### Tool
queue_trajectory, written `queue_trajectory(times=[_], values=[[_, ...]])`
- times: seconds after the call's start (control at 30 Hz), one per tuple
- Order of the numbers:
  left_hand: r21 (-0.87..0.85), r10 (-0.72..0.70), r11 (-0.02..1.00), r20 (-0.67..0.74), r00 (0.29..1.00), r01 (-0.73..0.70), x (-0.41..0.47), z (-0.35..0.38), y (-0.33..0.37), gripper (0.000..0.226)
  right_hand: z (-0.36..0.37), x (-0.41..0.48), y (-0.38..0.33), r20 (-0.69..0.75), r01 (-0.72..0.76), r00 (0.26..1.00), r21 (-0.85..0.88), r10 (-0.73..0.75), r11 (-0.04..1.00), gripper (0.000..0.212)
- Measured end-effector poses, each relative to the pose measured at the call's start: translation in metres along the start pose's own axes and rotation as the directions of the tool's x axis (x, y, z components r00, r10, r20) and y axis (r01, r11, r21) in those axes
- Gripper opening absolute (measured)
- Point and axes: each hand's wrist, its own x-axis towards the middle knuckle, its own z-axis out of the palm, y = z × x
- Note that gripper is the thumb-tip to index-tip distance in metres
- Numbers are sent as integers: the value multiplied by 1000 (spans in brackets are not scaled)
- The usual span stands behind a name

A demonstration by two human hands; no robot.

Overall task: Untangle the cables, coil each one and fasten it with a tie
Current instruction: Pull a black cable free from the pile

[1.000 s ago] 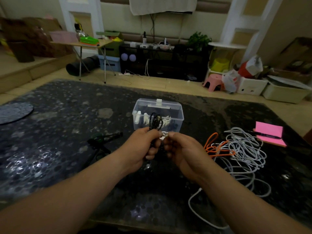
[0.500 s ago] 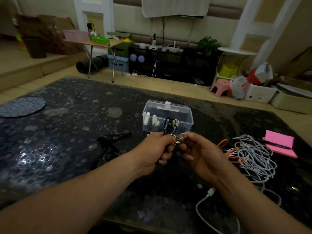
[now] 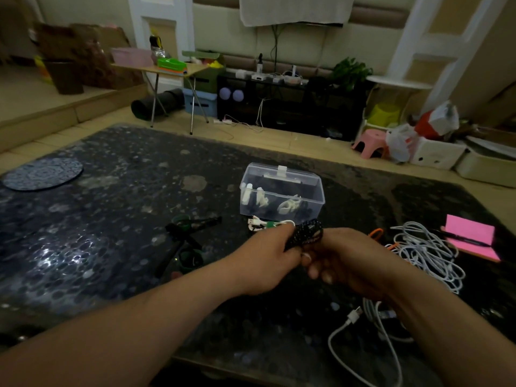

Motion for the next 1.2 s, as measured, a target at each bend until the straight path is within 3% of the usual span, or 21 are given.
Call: queue_trajectory(times=[0.07, 0.2, 0.33, 0.43, 0.7, 0.93, 1.07, 1.13, 1.2], values=[[58, 46, 997, 10, 999, -46, -1, 0, 0, 8, -2, -2, 2, 49, -33, 998, 15, 32, 999, 21], [5, 19, 1000, -29, 999, -19, 2, -5, 2, 5, -1, -4, 5, 100, 3, 995, 176, -21, 984, 16], [-279, -102, 954, 46, 994, 111, 3, -7, 7, 9, 1, -3, 13, -2, 118, 992, 325, -124, 938, 25], [-328, -105, 936, 81, 991, 126, 1, -7, 8, 8, 2, -3, 18, -65, 158, 987, 316, -145, 935, 28], [64, 69, 996, 6, 998, -70, 1, -16, 6, 23, 6, -2, 25, -114, 207, 977, 282, -181, 937, 27], [65, 83, 994, 104, 991, -90, -4, -24, 13, 30, 6, -3, 26, -24, 141, 990, 275, -140, 951, 27], [211, 91, 973, 46, 995, -99, -6, -20, 10, 23, 8, 0, 25, 36, 87, 994, 299, -103, 950, 19], [340, 81, 937, 10, 997, -80, -5, -22, 8, 20, 9, -3, 21, 54, 42, 997, 222, -56, 974, 7], [412, 89, 908, -23, 996, -71, -5, -27, 8, 20, 9, -5, 17, 68, 6, 998, 116, -14, 993, 16]])
